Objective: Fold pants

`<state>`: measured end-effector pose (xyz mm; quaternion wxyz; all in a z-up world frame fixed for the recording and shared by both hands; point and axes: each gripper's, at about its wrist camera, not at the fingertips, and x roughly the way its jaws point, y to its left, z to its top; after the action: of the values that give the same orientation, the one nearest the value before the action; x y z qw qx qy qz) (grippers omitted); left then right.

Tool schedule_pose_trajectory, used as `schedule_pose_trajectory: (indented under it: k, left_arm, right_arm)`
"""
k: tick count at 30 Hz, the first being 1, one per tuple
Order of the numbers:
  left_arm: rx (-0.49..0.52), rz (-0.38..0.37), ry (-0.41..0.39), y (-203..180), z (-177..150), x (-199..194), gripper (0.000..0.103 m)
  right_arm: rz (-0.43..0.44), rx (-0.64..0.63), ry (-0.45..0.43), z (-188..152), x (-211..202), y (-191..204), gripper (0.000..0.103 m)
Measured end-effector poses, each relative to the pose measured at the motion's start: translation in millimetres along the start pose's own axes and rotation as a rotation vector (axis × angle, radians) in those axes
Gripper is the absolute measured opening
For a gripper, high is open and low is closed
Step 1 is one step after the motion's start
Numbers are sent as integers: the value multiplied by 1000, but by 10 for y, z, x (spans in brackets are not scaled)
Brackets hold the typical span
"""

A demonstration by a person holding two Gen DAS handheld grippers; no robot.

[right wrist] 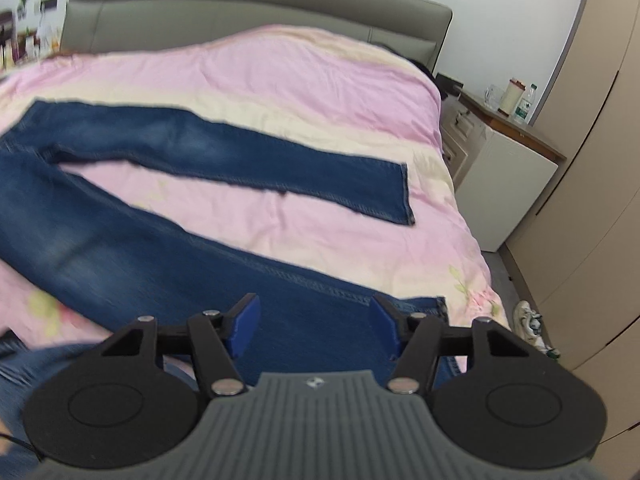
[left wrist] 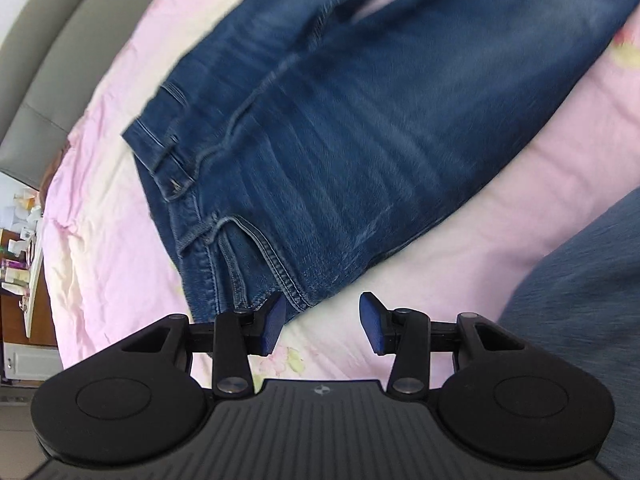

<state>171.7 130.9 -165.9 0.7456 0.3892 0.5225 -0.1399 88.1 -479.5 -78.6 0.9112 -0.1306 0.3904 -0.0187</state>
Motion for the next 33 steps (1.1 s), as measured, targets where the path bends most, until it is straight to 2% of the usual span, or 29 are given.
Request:
schedule_pose_trajectory:
  k: [4, 6, 10, 13, 15, 17, 21, 24, 27, 28, 29, 30, 33]
  left_arm:
    - [32, -33, 53, -21, 49, 365, 53]
    - [44, -27, 49, -34, 55, 464, 56]
    - [3, -10, 58, 14, 134, 626, 59]
    - [-3, 20, 64, 2, 247, 681, 50]
    - [-24, 34, 64, -10, 277, 643, 40]
    - [-82, 35, 58, 36, 310, 584, 26]
    - [-199, 62, 45, 100, 391, 399, 22]
    - [-278, 85, 34, 176, 424, 285, 21]
    - [-325, 121, 15, 191, 447, 147, 20]
    - [-339, 128, 7, 213, 458, 102, 20]
    - [-353, 134, -1, 242, 462, 61, 19]
    - [-373, 141, -10, 271, 466, 17, 19]
    - [-436, 140, -31, 412, 514, -91, 19]
  right_arm:
    - [-24, -24, 65, -136, 308, -187, 57]
    - [-48, -37, 100, -222, 453, -269, 57]
    - [-60, -121, 182, -507, 715, -349, 57]
    - [-53, -219, 215, -740, 858, -336, 57]
    - [-52, -277, 225, -868, 911, -317, 57]
    - [-40, -316, 230, -976, 952, -312, 57]
    - [-59, -379, 214, -1123, 1039, -302, 54]
    - [-64, -415, 159, -1111, 1094, -269, 52]
    - [-59, -477, 158, -1100, 1202, -221, 51]
    - [-61, -490, 168, -1091, 1227, -213, 38]
    - [-59, -486, 172, -1068, 1234, -225, 8]
    - [-69, -469, 166, -1012, 1220, -244, 2]
    - [-96, -387, 81, -772, 1112, -369, 2]
